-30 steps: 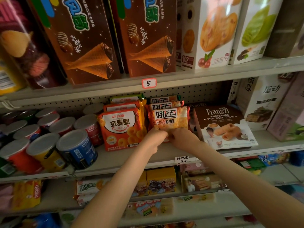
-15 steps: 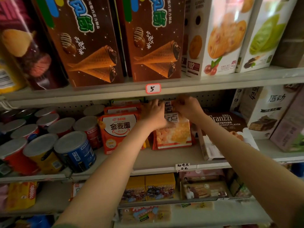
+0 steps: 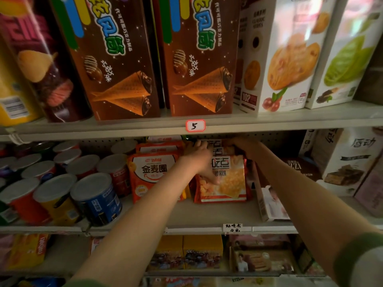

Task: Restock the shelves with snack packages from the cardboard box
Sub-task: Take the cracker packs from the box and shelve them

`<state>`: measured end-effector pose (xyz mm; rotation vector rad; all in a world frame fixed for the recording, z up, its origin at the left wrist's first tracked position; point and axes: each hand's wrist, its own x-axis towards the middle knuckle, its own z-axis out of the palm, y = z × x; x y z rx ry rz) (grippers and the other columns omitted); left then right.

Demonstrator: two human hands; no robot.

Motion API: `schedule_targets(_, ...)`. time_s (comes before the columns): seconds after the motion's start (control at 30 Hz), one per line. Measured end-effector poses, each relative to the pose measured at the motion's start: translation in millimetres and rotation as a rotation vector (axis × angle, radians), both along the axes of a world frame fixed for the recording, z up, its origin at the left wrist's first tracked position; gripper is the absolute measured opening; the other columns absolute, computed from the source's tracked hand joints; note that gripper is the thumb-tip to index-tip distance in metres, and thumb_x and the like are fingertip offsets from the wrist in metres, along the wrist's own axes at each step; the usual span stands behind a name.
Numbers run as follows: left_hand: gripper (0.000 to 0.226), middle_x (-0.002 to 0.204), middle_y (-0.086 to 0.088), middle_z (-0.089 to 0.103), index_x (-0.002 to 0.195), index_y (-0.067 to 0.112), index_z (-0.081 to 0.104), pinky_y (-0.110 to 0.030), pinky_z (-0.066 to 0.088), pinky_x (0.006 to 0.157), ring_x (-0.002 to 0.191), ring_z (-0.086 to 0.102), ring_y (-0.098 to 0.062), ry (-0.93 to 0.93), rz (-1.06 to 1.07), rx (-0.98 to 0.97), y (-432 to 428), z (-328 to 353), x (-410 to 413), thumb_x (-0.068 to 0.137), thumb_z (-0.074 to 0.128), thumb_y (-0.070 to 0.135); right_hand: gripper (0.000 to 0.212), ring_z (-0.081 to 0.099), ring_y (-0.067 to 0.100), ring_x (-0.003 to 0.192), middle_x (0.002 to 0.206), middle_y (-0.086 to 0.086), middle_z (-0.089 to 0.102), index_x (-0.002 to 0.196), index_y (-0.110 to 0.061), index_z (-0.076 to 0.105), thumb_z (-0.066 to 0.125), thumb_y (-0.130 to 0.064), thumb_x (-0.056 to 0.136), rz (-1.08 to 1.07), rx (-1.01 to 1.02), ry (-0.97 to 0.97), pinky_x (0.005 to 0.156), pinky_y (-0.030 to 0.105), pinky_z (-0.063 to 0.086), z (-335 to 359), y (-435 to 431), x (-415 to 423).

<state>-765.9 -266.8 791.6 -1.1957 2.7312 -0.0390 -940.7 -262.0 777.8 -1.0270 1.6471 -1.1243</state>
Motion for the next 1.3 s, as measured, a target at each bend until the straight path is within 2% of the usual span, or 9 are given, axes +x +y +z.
schedule_targets(0.1, 0.118, 0.157, -0.01, 0.009, 0.15, 0.013, 0.013, -0.044, 0.008, 0.118, 0.145, 0.003, -0.03, 0.018, -0.022, -0.058, 4.2, -0.2, 0.0, 0.062, 0.073, 0.065, 0.024, 0.067, 0.024, 0.088, 0.098, 0.012, 0.067, 0.107, -0.007, 0.058, 0.065, -0.009, 0.084, 0.033, -0.016, 0.061, 0.077, 0.035, 0.057, 2.4, 3.7, 1.1)
schedule_targets(0.37, 0.117, 0.155, -0.011, 0.021, 0.15, 0.011, 0.011, -0.039, 0.011, 0.117, 0.143, 0.018, -0.028, 0.01, -0.037, -0.167, 18.6, 0.5, 0.2, 0.065, 0.069, 0.066, 0.027, 0.061, 0.013, 0.079, 0.091, 0.0, 0.063, 0.108, -0.006, 0.06, 0.068, -0.009, 0.082, 0.155, -0.125, 0.439, 0.061, 0.019, 0.05, 16.4, 16.2, 1.4)
schedule_targets(0.53, 0.111, 0.152, -0.012, 0.028, 0.149, 0.009, 0.018, -0.042, 0.017, 0.116, 0.14, 0.025, -0.029, 0.026, -0.035, -0.227, 24.4, -2.0, -0.5, 0.067, 0.069, 0.064, 0.021, 0.067, 0.026, 0.092, 0.102, 0.011, 0.067, 0.106, -0.008, 0.062, 0.064, -0.011, 0.086, 0.105, -0.145, 0.464, 0.083, 0.042, 0.057, 9.2, 16.2, -5.2)
schedule_targets(0.77, 0.089, 0.144, -0.012, 0.036, 0.142, 0.009, 0.028, -0.04, 0.026, 0.109, 0.133, 0.033, -0.028, 0.082, -0.027, -0.398, 20.9, -15.4, -2.2, 0.076, 0.061, 0.059, 0.03, 0.062, 0.018, 0.102, 0.112, 0.004, 0.064, 0.114, -0.02, 0.059, 0.066, -0.02, 0.085, 0.131, -0.244, 0.536, 0.089, 0.036, 0.053, 6.1, 28.3, -3.5)
schedule_targets(0.87, 0.088, 0.144, -0.012, 0.036, 0.141, 0.009, 0.03, -0.04, 0.026, 0.108, 0.133, 0.032, -0.028, 0.076, -0.012, -0.412, 16.8, -18.1, -4.7, 0.076, 0.063, 0.058, 0.049, 0.053, 0.017, 0.115, 0.126, 0.003, 0.055, 0.126, -0.023, 0.05, 0.067, -0.036, 0.082, 0.163, -0.193, 0.641, 0.097, 0.035, 0.047, 3.4, 29.0, -1.1)
schedule_targets(0.97, 0.09, 0.144, -0.01, 0.037, 0.142, 0.01, 0.029, -0.039, 0.025, 0.11, 0.136, 0.031, -0.028, 0.083, 0.003, -0.397, 12.6, -17.4, -6.6, 0.074, 0.066, 0.058, 0.067, 0.033, 0.03, 0.133, 0.141, 0.007, 0.037, 0.135, -0.02, 0.04, 0.06, -0.053, 0.08, 0.02, -0.137, 0.957, 0.109, 0.048, 0.032, -1.6, 34.9, 6.7)
schedule_targets(1.1, 0.088, 0.146, -0.009, 0.037, 0.142, 0.012, 0.03, -0.039, 0.024, 0.11, 0.136, 0.032, -0.026, 0.061, 0.027, -0.386, 8.8, -14.8, -7.7, 0.075, 0.067, 0.055, 0.031, 0.054, 0.029, 0.109, 0.114, 0.011, 0.057, 0.108, -0.009, 0.056, 0.06, -0.03, 0.086, 0.073, -0.43, 1.129, 0.091, 0.039, 0.046, -7.1, 60.0, 31.9)
schedule_targets(1.23, 0.06, 0.146, -0.01, 0.037, 0.141, 0.01, 0.032, -0.039, 0.026, 0.11, 0.136, 0.031, -0.028, 0.068, 0.007, -0.369, 5.1, -14.5, -7.0, 0.087, 0.058, 0.017, 0.033, 0.061, 0.023, 0.101, 0.107, 0.008, 0.064, 0.115, -0.011, 0.057, 0.047, -0.034, 0.094, 0.505, -0.061, 1.122, 0.09, 0.032, 0.046, -14.7, 78.5, 60.3)
schedule_targets(1.3, 0.059, 0.146, -0.011, 0.035, 0.141, 0.01, 0.03, -0.039, 0.026, 0.11, 0.137, 0.031, -0.028, 0.099, -0.004, -0.384, 5.8, -18.3, -4.7, 0.087, 0.054, 0.008, 0.032, 0.061, 0.023, 0.104, 0.112, 0.007, 0.064, 0.118, -0.013, 0.057, 0.046, -0.03, 0.094, 0.559, 0.039, 1.073, 0.089, 0.032, 0.048, -26.6, 78.6, 64.5)
